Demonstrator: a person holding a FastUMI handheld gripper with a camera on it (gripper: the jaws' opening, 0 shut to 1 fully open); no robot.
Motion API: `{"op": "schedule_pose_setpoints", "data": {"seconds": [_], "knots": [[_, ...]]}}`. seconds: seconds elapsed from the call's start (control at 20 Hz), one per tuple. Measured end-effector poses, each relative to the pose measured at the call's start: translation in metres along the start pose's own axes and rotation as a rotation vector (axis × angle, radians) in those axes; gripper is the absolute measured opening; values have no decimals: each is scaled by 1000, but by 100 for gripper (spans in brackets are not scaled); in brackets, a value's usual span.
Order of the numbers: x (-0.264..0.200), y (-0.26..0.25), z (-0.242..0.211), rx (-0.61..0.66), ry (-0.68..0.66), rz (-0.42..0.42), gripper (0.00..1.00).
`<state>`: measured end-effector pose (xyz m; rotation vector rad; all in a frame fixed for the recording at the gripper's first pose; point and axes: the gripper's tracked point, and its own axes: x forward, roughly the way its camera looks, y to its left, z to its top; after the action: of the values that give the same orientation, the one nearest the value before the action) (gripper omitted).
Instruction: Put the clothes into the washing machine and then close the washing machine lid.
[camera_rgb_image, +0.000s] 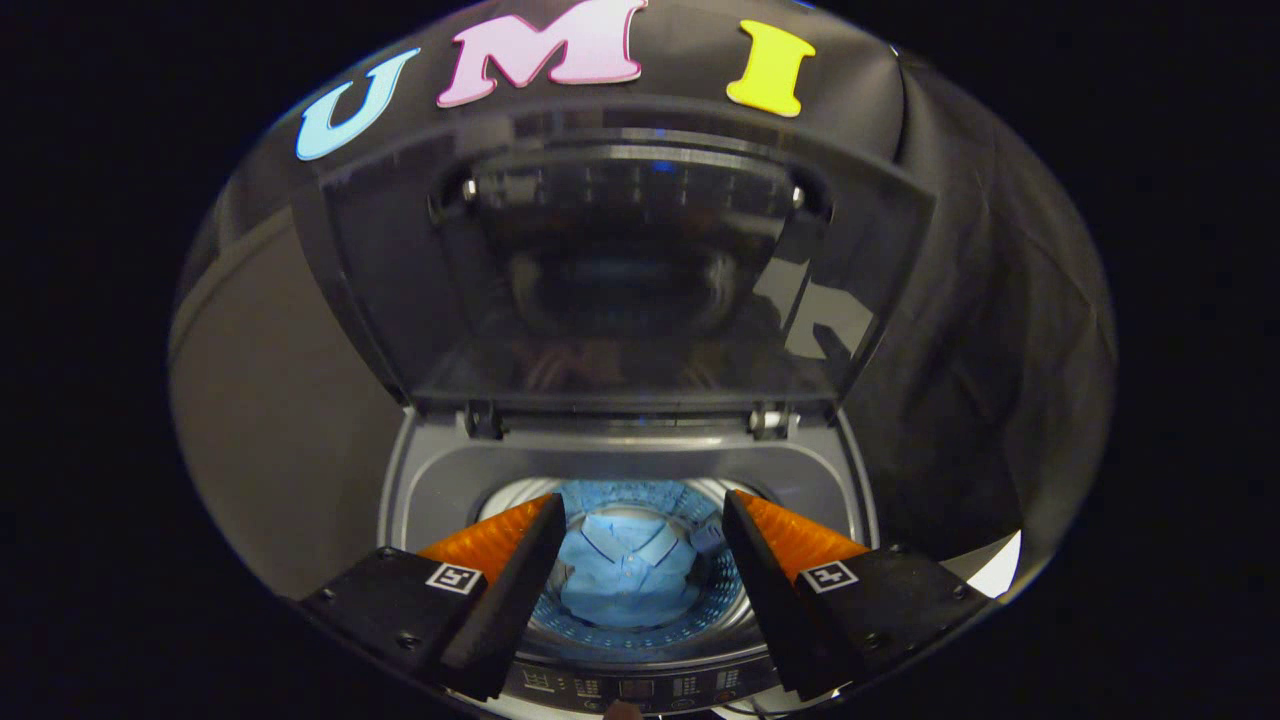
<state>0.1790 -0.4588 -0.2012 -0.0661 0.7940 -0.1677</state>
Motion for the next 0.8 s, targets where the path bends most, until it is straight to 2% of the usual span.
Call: {"op": "schedule_pose_setpoints", "data": {"seconds": [0.4,0.8], "knots": [[-51,-10,123,35,-176,-11,99],[-58,-13,202,47,-249,-4,99]]}}
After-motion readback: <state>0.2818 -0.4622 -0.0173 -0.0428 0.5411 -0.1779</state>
